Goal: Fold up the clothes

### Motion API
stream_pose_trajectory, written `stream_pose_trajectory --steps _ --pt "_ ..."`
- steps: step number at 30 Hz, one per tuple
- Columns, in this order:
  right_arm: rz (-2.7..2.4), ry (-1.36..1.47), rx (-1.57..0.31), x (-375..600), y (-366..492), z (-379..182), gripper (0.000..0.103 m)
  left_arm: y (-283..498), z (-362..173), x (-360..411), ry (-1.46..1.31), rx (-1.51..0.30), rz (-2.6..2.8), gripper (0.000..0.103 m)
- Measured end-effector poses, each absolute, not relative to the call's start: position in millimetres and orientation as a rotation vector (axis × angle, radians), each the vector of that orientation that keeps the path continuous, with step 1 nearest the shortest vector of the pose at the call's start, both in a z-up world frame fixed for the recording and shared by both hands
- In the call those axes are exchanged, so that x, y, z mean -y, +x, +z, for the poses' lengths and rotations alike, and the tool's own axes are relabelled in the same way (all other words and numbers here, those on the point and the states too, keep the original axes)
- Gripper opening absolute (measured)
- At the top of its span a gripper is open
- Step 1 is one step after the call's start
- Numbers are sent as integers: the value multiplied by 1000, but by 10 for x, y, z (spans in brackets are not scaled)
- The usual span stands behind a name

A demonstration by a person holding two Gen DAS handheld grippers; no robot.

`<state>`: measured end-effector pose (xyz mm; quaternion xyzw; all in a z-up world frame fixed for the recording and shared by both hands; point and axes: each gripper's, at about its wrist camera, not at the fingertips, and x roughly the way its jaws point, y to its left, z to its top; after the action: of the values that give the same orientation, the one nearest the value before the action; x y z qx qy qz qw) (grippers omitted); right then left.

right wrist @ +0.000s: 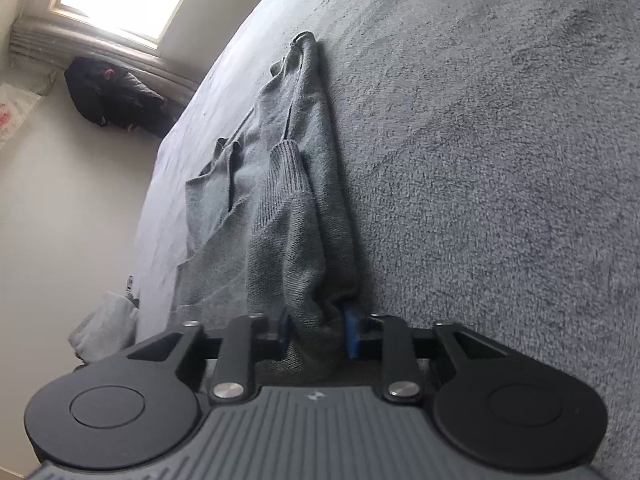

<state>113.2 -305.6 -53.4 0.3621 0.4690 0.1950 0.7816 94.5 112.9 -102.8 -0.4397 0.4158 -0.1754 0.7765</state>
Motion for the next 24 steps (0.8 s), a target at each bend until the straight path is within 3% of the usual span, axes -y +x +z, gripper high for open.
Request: stream_pose_trajectory --steps 6,24 --pt "387 776 -1011 3012 1123 -480 17 915 -994 -1114 -962 -902 -331 13" --pt "366 819 -1039 3223 501 -223 13 282 -750 -1131 -962 -971 -255 12"
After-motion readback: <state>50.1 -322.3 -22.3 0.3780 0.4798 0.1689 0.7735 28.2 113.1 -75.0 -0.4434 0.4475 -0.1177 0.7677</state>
